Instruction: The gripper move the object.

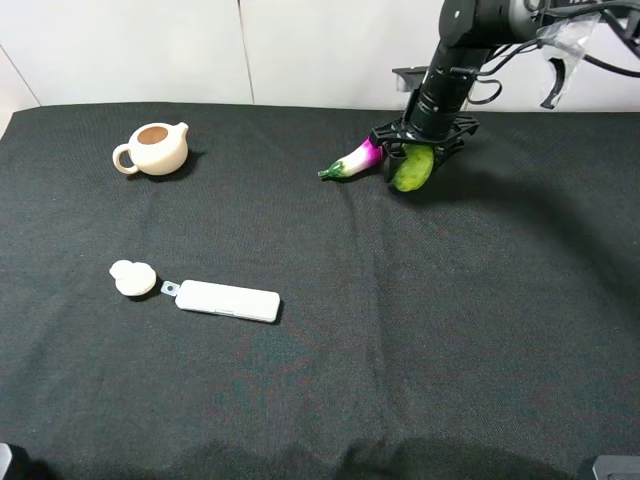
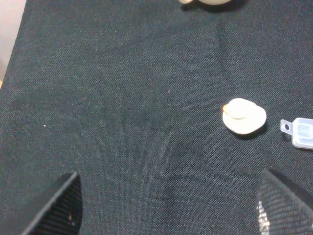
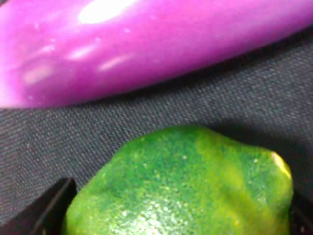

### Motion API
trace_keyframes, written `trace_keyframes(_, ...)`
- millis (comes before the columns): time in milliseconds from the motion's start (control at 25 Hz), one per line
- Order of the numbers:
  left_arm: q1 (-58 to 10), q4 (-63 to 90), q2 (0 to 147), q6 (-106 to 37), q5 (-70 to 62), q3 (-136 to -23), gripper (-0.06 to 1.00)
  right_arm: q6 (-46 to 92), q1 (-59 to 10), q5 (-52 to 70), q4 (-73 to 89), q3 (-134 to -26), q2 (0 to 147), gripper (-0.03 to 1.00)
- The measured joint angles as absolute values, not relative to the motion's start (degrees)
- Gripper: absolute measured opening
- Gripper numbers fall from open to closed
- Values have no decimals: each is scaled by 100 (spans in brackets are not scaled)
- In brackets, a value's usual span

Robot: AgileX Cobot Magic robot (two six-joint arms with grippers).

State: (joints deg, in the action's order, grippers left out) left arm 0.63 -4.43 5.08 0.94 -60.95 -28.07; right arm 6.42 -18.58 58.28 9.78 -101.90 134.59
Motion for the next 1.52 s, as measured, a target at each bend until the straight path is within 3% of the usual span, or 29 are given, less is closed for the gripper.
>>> trace_keyframes(920, 63, -448, 508, 99, -6095, -2807, 76, 642, -1877, 5839, 933, -10222, 13544, 53)
trace_keyframes(1160, 63, -448, 508, 99, -6095, -2807, 76, 642, -1877, 5809, 857, -10227, 13544, 67)
trace_keyframes(1520, 63, -448, 508, 99, -6095, -2807, 76, 642, -1877, 5762, 865, -10227, 13544, 69)
